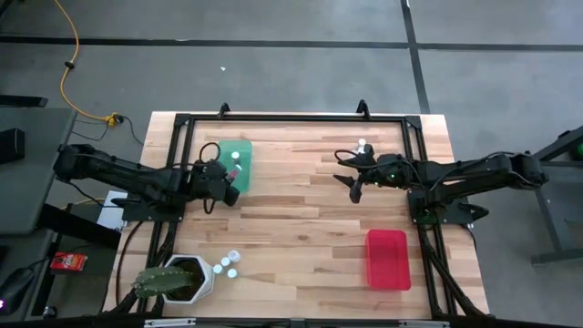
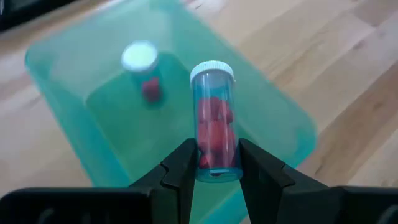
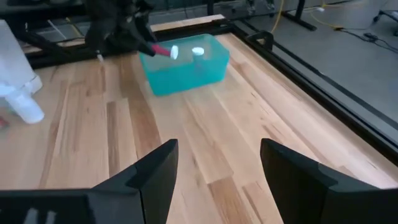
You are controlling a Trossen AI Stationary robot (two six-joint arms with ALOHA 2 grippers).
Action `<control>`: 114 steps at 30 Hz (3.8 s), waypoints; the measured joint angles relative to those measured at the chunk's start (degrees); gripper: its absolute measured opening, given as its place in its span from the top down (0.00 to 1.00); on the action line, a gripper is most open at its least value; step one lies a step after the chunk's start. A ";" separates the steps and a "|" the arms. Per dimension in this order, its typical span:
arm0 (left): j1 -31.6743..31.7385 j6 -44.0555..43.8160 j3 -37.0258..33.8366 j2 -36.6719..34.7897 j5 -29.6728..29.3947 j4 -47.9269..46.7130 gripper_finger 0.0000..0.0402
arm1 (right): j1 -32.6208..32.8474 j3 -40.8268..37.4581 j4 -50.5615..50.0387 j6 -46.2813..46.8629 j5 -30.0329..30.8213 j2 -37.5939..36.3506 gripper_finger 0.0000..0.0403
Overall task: Pick and place medicine bottles into bin by pill shape (circle, oval)
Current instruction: Put the top blue capsule bottle into the blue bin, then put the transparent capsule bottle into the blue bin
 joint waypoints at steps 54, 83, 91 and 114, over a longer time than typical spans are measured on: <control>1.54 26.57 7.28 1.92 -5.65 26.79 0.55 | 0.87 0.11 8.62 0.71 6.48 0.66 0.45; -7.26 38.75 7.28 10.78 6.64 54.08 0.55 | 2.31 0.22 16.79 -2.59 -0.58 0.57 0.45; -6.54 45.94 7.28 18.64 13.87 67.38 0.55 | 3.89 0.22 16.79 -4.49 -0.60 0.59 0.45; 0.65 42.68 7.28 19.26 21.30 68.04 0.55 | -3.64 0.20 -11.51 29.35 35.17 2.22 0.45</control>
